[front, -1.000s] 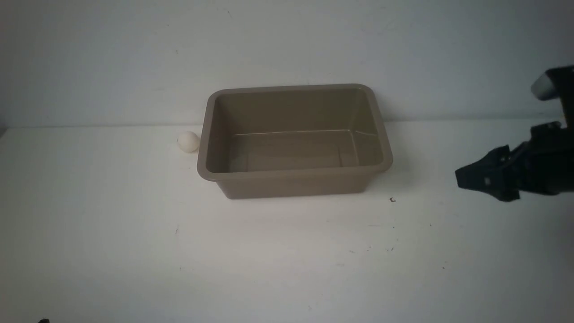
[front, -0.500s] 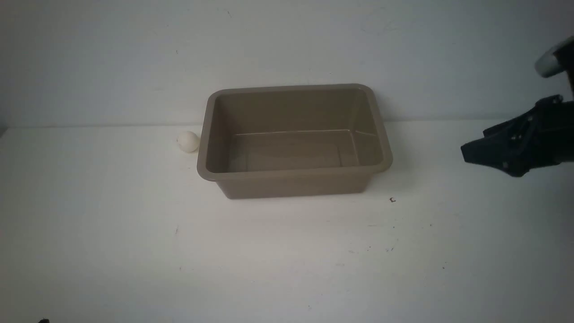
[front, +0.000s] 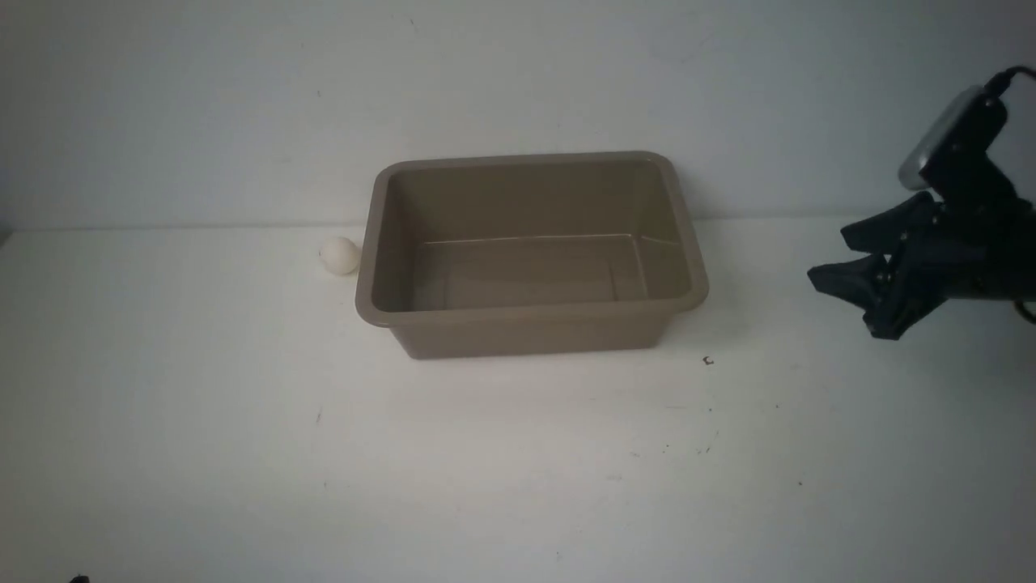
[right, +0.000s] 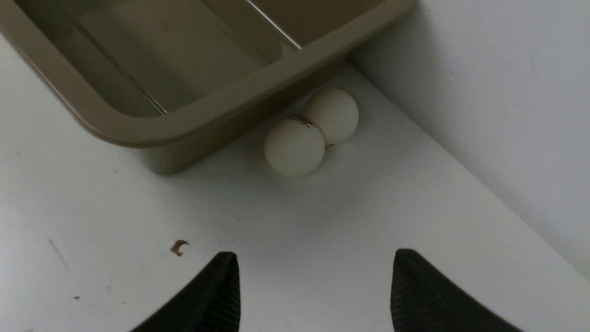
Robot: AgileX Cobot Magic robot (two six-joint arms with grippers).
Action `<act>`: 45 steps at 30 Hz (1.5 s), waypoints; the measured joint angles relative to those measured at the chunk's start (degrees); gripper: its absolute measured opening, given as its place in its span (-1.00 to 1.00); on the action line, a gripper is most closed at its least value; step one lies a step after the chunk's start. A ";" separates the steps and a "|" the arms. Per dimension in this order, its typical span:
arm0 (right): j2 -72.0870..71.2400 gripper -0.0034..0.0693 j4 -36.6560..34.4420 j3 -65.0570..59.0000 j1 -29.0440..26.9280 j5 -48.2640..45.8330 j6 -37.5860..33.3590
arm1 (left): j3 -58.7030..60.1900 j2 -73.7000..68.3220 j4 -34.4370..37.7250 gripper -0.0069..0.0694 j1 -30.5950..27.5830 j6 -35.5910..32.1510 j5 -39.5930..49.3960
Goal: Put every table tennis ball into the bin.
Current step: Use the right arm to clamp the table tennis ball closest to it
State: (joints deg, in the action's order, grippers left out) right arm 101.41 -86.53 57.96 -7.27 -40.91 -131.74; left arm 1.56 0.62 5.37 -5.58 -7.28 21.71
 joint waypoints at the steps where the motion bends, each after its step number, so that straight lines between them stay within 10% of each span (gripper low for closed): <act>1: 0.42 0.22 -0.93 0.00 0.00 0.00 -1.34 | 0.00 0.00 0.00 0.60 0.00 0.00 0.00; 9: 8.14 0.22 -10.89 1.53 0.00 -4.84 -13.73 | 0.00 0.00 0.00 0.60 0.00 0.00 0.02; 45: 27.07 0.22 -3.07 21.78 6.44 -5.16 -8.41 | 0.00 0.00 0.00 0.60 -0.02 -0.05 0.06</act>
State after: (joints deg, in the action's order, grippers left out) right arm 128.48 -89.60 79.74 -0.83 -46.07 -140.16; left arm 1.56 0.62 5.37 -5.59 -7.33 21.77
